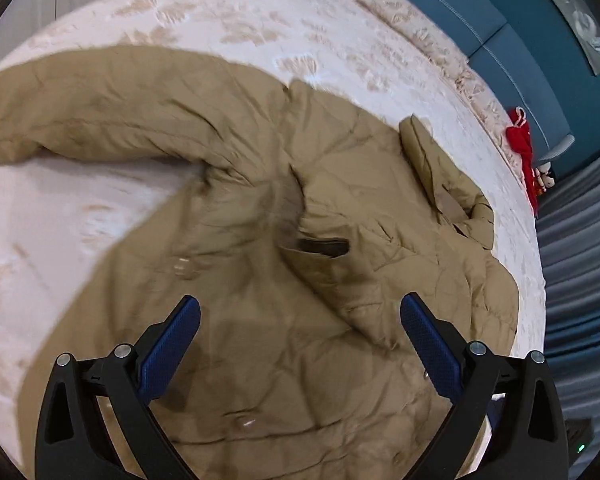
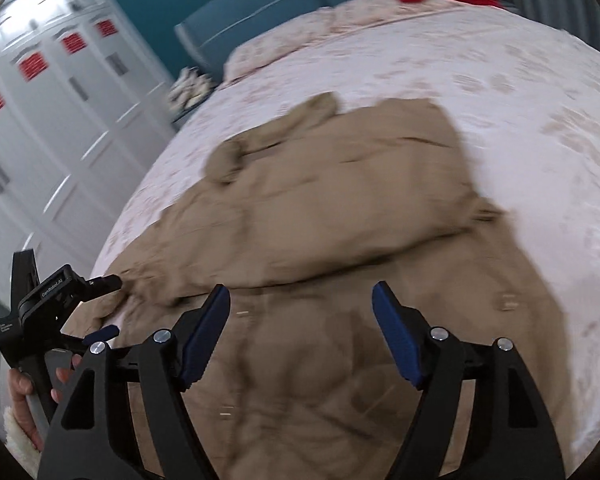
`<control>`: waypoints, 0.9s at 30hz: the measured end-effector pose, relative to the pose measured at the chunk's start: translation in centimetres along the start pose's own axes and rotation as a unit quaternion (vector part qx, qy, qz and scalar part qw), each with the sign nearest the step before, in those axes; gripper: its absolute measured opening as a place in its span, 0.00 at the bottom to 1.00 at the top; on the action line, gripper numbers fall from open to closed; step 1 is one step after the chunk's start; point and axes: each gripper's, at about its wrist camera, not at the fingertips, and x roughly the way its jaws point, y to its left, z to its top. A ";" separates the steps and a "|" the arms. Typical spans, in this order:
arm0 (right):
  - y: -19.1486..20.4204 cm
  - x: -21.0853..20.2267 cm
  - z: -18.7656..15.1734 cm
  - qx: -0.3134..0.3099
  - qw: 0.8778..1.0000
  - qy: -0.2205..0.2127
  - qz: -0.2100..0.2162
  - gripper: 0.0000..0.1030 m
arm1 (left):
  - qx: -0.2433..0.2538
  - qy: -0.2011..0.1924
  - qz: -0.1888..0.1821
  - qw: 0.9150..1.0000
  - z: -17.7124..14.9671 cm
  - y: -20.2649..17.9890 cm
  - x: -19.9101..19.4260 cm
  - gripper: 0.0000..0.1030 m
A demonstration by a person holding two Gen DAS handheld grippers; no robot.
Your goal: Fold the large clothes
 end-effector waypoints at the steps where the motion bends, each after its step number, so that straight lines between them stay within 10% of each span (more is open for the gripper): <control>1: -0.7 0.0 0.1 0.010 1.000 0.000 -0.002 0.69 | -0.007 0.007 -0.007 1.000 0.2 -0.1 0.7 0.95; 7: -7.3 1.6 1.7 0.133 0.991 -0.006 0.015 0.69 | -0.028 0.015 -0.021 0.999 1.2 -1.2 2.6 0.80; 12: -10.9 4.3 4.1 0.209 0.977 -0.011 0.046 0.57 | 0.020 -0.008 -0.022 1.000 2.6 -2.9 2.1 0.15; 14: -11.5 5.1 5.1 0.218 0.974 -0.014 0.056 0.35 | 0.052 -0.028 -0.019 0.998 3.3 -3.9 1.4 0.05; 16: -11.6 5.3 6.0 0.217 0.974 -0.022 0.054 0.11 | 0.073 -0.057 -0.025 0.995 3.9 -4.6 0.0 0.03; 20: -10.2 0.8 7.0 0.177 0.975 -0.102 0.084 0.03 | 0.094 -0.118 -0.024 0.988 4.0 -4.5 -2.7 0.02; 27: -11.0 5.8 4.9 0.111 0.992 0.002 -0.057 0.02 | 0.131 -0.065 0.065 0.987 -0.1 -2.4 4.9 0.04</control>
